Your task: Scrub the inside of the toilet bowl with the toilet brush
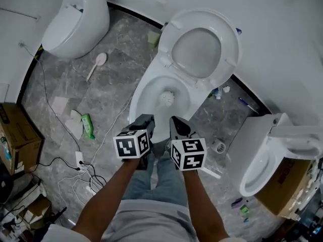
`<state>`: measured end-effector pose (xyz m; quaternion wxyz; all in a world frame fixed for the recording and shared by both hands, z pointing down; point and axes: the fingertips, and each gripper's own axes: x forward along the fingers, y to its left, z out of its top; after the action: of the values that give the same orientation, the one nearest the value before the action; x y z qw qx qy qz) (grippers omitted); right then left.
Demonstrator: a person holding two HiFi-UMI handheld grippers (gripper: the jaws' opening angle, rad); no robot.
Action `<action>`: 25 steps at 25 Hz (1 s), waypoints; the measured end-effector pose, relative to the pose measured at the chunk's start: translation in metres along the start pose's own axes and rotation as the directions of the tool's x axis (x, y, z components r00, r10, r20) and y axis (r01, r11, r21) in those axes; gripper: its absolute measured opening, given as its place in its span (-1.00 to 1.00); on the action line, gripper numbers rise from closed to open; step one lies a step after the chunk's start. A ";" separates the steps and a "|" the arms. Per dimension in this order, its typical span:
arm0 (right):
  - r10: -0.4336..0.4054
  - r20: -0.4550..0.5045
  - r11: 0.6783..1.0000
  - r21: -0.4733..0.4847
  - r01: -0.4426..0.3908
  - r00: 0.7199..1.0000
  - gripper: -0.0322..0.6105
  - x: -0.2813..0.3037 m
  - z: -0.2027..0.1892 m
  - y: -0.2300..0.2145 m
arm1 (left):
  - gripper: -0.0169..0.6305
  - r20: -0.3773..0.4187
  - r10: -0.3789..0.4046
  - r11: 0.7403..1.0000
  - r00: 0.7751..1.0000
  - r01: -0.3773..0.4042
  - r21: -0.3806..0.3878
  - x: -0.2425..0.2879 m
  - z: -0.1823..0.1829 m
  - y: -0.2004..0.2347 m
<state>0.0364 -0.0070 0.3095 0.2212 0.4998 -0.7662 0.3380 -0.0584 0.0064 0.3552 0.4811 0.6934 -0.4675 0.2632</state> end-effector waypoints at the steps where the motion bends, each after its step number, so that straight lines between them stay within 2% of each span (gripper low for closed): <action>1: -0.004 0.019 1.000 -0.002 0.004 1.000 -0.90 -0.007 0.012 0.002 | -0.46 0.021 -0.007 1.000 1.000 0.007 0.013 -0.010 0.010 -0.009; 5: -0.024 0.116 1.000 -0.018 0.026 0.993 -0.90 -0.030 0.065 0.002 | -0.46 0.122 -0.052 0.996 0.991 0.042 0.082 -0.039 0.054 -0.046; 12: -0.013 0.197 0.997 -0.072 0.027 0.980 -0.90 -0.082 0.122 0.028 | -0.46 0.215 -0.084 0.984 0.973 0.047 0.172 -0.102 0.095 -0.096; 17: 0.005 0.265 0.990 -0.135 0.033 0.964 -0.90 -0.115 0.158 0.048 | -0.46 0.313 -0.105 0.964 0.944 0.019 0.266 -0.145 0.125 -0.120; 25: 0.015 0.330 0.988 -0.150 0.037 0.944 -0.90 -0.151 0.190 0.060 | -0.46 0.422 -0.122 0.929 0.898 -0.047 0.368 -0.188 0.148 -0.151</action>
<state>0.0421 -0.0377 0.0615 0.1296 0.5351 -0.8133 0.1880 -0.0146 -0.0396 0.0799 0.2296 0.8214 -0.4921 0.1743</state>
